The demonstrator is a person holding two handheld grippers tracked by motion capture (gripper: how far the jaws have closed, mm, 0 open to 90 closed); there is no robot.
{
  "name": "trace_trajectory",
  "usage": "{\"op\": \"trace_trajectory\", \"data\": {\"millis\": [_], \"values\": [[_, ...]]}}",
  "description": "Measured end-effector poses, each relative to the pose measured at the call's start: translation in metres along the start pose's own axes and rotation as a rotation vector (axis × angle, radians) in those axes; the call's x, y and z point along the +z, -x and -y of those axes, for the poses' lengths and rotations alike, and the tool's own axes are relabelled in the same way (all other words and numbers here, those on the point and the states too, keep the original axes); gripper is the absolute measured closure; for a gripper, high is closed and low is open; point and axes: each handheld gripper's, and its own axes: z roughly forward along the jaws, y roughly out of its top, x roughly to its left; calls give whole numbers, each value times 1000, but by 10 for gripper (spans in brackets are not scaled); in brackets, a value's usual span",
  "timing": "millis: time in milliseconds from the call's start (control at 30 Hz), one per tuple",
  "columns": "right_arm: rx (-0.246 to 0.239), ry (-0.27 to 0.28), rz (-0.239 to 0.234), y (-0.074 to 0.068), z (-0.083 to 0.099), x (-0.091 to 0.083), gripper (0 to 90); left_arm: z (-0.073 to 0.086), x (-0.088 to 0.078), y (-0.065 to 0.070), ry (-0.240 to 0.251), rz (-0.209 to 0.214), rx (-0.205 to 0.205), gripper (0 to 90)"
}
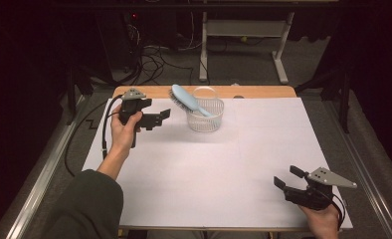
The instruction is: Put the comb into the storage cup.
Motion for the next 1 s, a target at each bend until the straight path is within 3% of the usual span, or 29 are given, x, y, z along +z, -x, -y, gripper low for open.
{"op": "trace_trajectory", "data": {"millis": [1000], "values": [[3, 8, 3, 1, 0, -1, 264, 11, -15, -1, 15, -5, -1, 169]]}}
